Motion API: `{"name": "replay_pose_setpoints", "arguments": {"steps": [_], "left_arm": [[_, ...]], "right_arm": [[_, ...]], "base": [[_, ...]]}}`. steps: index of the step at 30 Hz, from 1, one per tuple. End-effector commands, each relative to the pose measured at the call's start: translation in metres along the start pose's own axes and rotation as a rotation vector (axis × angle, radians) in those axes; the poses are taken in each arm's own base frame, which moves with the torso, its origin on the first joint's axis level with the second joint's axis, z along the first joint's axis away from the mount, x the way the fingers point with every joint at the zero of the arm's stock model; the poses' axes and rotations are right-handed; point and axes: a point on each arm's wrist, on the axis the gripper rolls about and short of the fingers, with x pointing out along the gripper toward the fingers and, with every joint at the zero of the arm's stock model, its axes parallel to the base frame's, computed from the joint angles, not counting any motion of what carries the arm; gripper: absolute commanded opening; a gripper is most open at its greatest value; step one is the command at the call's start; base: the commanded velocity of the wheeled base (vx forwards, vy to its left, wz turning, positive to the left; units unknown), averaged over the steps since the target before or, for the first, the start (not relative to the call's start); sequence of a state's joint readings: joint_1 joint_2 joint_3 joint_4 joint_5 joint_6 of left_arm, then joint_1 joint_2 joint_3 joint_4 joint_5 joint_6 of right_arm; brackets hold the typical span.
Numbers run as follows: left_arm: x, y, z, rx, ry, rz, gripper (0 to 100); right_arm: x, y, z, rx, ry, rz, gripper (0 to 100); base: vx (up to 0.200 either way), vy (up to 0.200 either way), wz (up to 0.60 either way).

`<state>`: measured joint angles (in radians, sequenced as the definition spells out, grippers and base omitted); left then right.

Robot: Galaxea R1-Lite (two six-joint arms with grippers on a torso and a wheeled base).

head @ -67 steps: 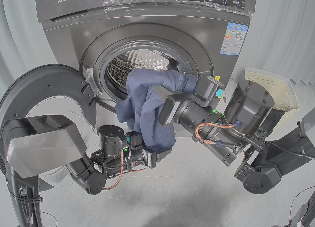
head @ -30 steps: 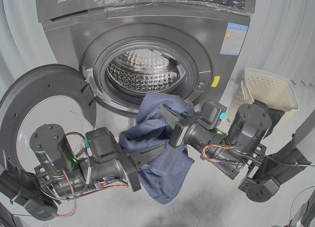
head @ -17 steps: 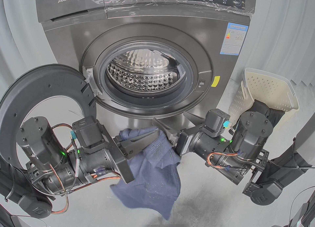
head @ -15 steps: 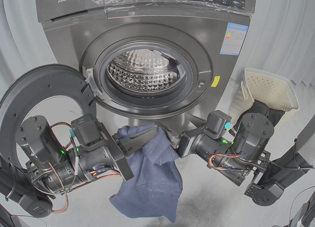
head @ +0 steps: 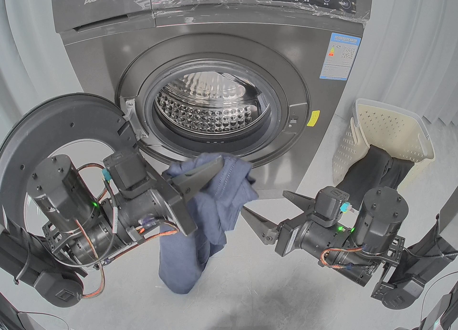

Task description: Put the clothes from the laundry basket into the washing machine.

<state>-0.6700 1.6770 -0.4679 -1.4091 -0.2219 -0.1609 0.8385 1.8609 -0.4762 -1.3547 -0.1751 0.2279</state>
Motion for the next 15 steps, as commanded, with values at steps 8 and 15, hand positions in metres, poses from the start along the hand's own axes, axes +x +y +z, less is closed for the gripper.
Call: {"name": "replay_pose_setpoints", "arguments": {"steps": [8, 15], "left_arm": [[0.012, 0.009, 0.025, 0.029, -0.118, 0.061, 0], [0.013, 0.009, 0.027, 0.034, -0.139, 0.061, 0]], "right_arm": [[-0.008, -0.009, -0.011, -0.037, 0.049, -0.029, 100], [-0.005, -0.013, -0.019, -0.044, 0.075, -0.036, 100]], "base": [[0.000, 0.000, 0.00], [0.000, 0.000, 0.00]]}}
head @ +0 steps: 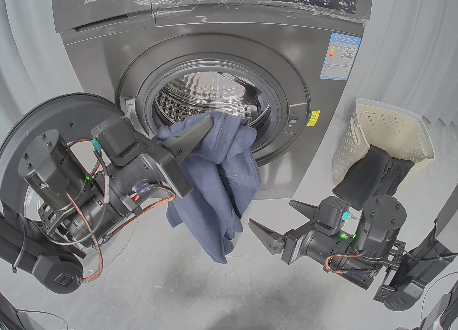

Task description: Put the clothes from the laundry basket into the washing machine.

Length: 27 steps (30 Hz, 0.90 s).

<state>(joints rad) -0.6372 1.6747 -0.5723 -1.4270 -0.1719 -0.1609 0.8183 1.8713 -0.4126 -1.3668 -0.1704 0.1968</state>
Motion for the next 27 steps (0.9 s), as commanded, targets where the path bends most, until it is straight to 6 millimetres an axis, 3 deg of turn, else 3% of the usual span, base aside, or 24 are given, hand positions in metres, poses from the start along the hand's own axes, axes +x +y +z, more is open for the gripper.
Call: {"name": "replay_pose_setpoints", "arguments": {"steps": [1, 13, 27], "left_arm": [[0.001, 0.000, 0.001, 0.002, -0.011, -0.003, 0], [0.000, -0.003, 0.006, 0.007, -0.040, -0.016, 0], [0.000, -0.003, 0.006, 0.007, -0.041, -0.016, 0]], "right_arm": [[0.005, -0.005, -0.007, -0.004, 0.025, -0.015, 100], [0.049, -0.039, -0.022, -0.006, -0.028, -0.077, 100], [0.083, -0.033, -0.031, -0.006, -0.064, -0.019, 100]], "base": [[0.000, 0.000, 0.00], [0.000, 0.000, 0.00], [0.000, 0.000, 0.00]]}}
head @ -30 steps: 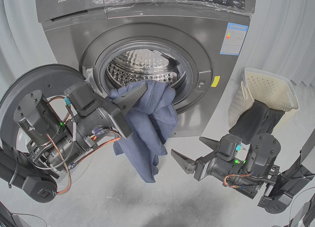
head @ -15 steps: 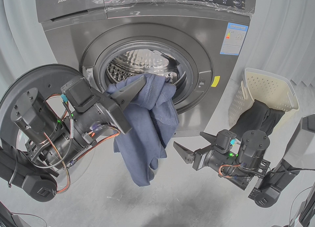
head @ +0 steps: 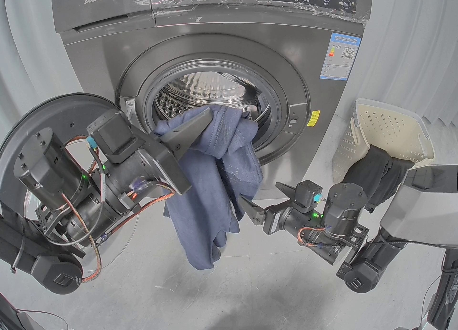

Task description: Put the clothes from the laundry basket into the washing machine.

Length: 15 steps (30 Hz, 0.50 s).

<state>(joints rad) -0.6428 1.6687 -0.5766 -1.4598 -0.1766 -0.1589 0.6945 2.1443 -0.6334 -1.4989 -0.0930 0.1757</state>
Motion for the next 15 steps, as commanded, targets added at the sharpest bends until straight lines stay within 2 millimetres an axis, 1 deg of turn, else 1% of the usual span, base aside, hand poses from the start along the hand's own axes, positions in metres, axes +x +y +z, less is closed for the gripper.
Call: {"name": "replay_pose_setpoints", "arguments": {"steps": [1, 4, 8, 12, 15], "left_arm": [[0.000, 0.000, 0.000, -0.001, -0.001, 0.000, 0], [0.000, 0.000, 0.000, -0.001, -0.001, 0.000, 0], [0.000, 0.000, 0.000, -0.001, -0.002, -0.002, 0], [0.000, -0.001, 0.000, -0.001, 0.000, -0.003, 0], [0.000, 0.000, -0.001, -0.002, 0.003, -0.004, 0]], "right_arm": [[0.012, 0.002, -0.014, -0.001, 0.022, 0.019, 100], [0.017, 0.001, -0.017, -0.002, 0.020, 0.024, 100], [0.031, -0.003, -0.026, -0.002, 0.012, 0.015, 100], [0.042, -0.004, -0.025, 0.001, -0.016, 0.014, 100], [0.045, -0.003, -0.021, 0.002, -0.037, 0.017, 100]], "base": [[0.000, 0.000, 0.00], [0.000, 0.000, 0.00], [0.000, 0.000, 0.00], [0.000, 0.000, 0.00], [0.000, 0.000, 0.00]]}}
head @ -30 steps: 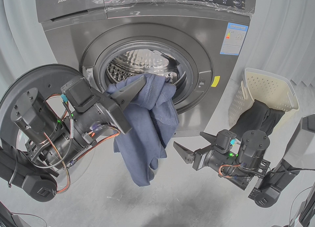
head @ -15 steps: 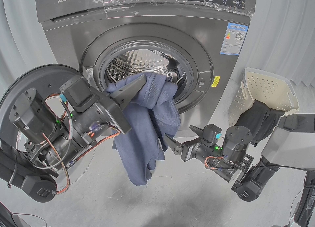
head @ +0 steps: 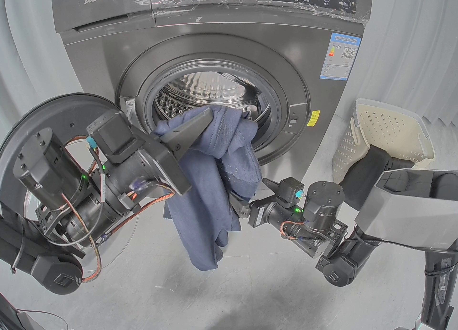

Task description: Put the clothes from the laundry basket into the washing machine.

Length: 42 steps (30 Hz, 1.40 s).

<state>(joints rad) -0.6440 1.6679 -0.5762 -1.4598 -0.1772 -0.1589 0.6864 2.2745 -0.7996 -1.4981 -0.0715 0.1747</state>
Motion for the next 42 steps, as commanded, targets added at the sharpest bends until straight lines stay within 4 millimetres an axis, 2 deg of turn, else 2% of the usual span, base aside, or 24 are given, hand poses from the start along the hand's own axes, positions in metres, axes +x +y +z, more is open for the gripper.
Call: {"name": "replay_pose_setpoints", "arguments": {"steps": [1, 9, 10, 13, 17, 18, 20, 30, 37, 42], "left_arm": [[0.000, 0.000, -0.001, -0.001, 0.005, -0.002, 0], [0.000, 0.000, -0.002, -0.002, 0.006, -0.001, 0], [0.000, 0.000, -0.002, -0.002, 0.006, -0.001, 0], [0.000, 0.002, -0.002, -0.002, 0.009, 0.003, 0], [0.000, 0.003, -0.003, -0.002, 0.012, 0.007, 0], [0.001, 0.004, -0.004, -0.001, 0.011, 0.011, 0], [0.000, 0.006, -0.004, 0.002, 0.012, 0.020, 0], [-0.003, 0.018, -0.002, 0.005, 0.012, 0.064, 0], [-0.005, 0.019, -0.003, 0.003, 0.015, 0.072, 0], [-0.006, 0.019, -0.004, 0.003, 0.022, 0.075, 0]], "right_arm": [[0.008, -0.001, -0.005, 0.001, -0.008, 0.000, 100], [0.011, 0.000, -0.007, 0.001, -0.014, 0.007, 100], [0.012, 0.001, -0.007, 0.002, -0.026, 0.010, 0], [0.011, 0.000, -0.007, 0.003, -0.038, 0.012, 0], [0.008, 0.000, 0.003, 0.004, -0.057, 0.010, 0], [0.001, 0.001, 0.020, 0.006, -0.086, 0.020, 0], [-0.010, 0.000, 0.035, 0.005, -0.101, 0.020, 0], [-0.068, -0.021, 0.087, -0.019, -0.165, -0.020, 0], [-0.096, -0.028, 0.112, -0.025, -0.217, -0.034, 0], [-0.101, -0.035, 0.120, -0.032, -0.229, -0.041, 0]], "base": [[0.000, 0.000, 0.00], [0.000, 0.000, 0.00], [0.000, 0.000, 0.00], [0.000, 0.000, 0.00], [0.000, 0.000, 0.00], [0.000, 0.000, 0.00], [0.000, 0.000, 0.00], [0.000, 0.000, 0.00], [0.000, 0.000, 0.00], [0.000, 0.000, 0.00]]}}
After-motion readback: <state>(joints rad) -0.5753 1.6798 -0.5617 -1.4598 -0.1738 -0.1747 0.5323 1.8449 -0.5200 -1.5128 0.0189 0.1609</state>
